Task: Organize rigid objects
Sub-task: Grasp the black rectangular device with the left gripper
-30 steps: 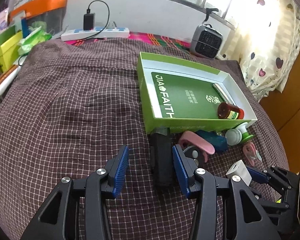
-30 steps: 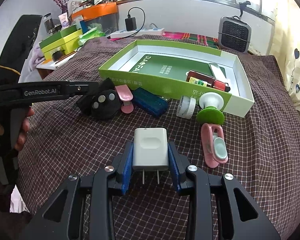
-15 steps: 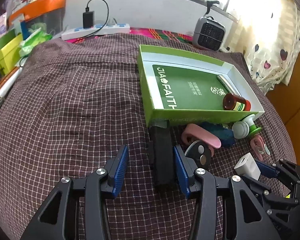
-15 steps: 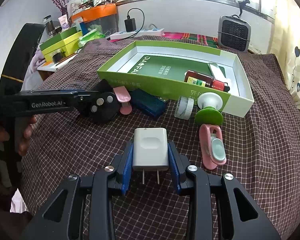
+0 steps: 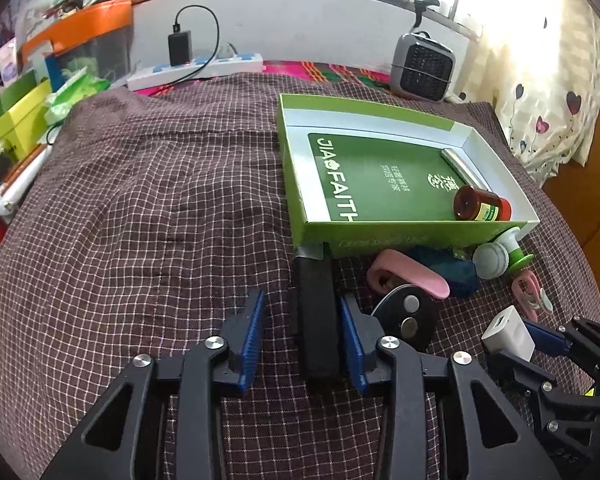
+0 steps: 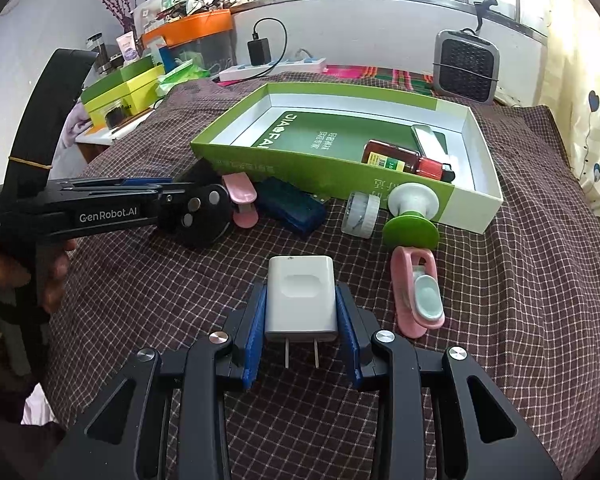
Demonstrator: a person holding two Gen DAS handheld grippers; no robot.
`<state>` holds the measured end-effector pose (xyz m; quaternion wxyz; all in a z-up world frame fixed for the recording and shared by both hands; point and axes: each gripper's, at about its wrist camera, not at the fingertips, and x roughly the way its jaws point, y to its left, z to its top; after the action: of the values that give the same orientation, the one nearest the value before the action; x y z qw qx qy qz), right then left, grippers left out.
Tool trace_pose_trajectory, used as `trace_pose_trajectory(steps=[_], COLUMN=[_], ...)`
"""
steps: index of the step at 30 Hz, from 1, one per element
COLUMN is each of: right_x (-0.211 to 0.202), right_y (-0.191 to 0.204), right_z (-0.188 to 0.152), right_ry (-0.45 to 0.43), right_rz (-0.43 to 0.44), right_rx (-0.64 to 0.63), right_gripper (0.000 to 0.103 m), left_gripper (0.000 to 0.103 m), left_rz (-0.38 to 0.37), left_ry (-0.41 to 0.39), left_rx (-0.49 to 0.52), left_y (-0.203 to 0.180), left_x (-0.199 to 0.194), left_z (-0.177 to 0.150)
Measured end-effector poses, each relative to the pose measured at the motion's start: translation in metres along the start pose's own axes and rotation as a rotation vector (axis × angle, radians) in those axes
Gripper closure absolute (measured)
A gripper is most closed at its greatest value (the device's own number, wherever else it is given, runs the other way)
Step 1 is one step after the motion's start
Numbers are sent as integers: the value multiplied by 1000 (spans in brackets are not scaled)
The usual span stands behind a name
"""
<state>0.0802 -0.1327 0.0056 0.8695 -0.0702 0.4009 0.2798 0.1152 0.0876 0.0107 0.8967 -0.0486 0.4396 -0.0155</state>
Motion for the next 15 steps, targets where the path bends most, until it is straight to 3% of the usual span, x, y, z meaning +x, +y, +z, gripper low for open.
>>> trace_pose_trajectory(steps=[6,15], right_x=[-2,-4], right_y=[-2,-4], right_z=[-2,-3], right_ry=[-3,-4], right_rz=[4,2], right_rx=[3,5], right_gripper=[68,68], left_gripper=[80,81], left_rz=[8,8], left_ry=[-2,-7], left_rx=[-8,-19], left_y=[0,0], left_x=[-2,-7], left_z=[-1,-4])
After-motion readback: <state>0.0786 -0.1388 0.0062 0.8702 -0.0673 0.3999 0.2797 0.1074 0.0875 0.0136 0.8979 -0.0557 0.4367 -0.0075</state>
